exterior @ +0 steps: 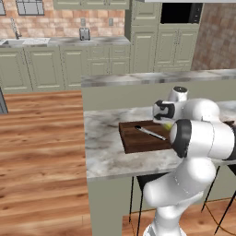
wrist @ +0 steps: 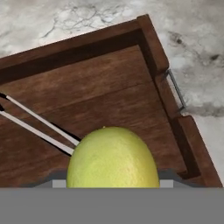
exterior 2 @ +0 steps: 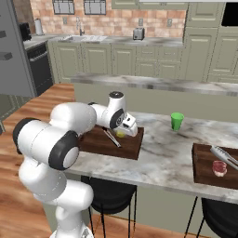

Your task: Gather the tomato and lemon from the fridge and place them on a tray on the dining counter. Then gather the steaks from the fridge and place them on the other tray.

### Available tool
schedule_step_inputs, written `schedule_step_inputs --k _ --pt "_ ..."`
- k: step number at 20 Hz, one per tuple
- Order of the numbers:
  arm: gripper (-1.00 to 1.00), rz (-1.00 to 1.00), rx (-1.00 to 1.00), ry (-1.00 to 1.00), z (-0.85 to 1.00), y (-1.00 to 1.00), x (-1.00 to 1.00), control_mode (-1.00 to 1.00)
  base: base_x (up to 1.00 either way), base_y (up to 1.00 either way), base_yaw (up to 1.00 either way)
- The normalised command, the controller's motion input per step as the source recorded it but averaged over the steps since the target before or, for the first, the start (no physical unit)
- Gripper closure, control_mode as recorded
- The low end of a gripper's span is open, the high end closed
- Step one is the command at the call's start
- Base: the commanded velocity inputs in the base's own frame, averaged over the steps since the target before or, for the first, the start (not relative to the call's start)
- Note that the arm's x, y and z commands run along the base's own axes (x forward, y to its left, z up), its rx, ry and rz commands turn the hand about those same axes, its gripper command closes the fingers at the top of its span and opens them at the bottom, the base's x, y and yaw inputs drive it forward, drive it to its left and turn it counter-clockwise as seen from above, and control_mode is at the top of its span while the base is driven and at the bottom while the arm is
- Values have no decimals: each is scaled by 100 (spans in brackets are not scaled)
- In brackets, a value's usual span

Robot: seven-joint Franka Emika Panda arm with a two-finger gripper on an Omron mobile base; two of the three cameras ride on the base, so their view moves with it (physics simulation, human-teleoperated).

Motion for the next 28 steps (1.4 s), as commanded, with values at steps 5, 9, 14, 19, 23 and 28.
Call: schedule_step_inputs --k 5,9,14,19,23,28 --pt "100 0 0 0 -37 0 31 -100 0 0 0" --pt "100 0 0 0 -38 0 32 -100 0 0 0" --pt "100 0 0 0 -37 0 31 -100 0 0 0" --pt "-100 0 0 0 -33 0 25 -100 0 0 0" --pt "-100 0 0 0 -11 -1 5 -100 0 0 0" --pt "-100 0 1 0 1 0 -23 -100 0 0 0"
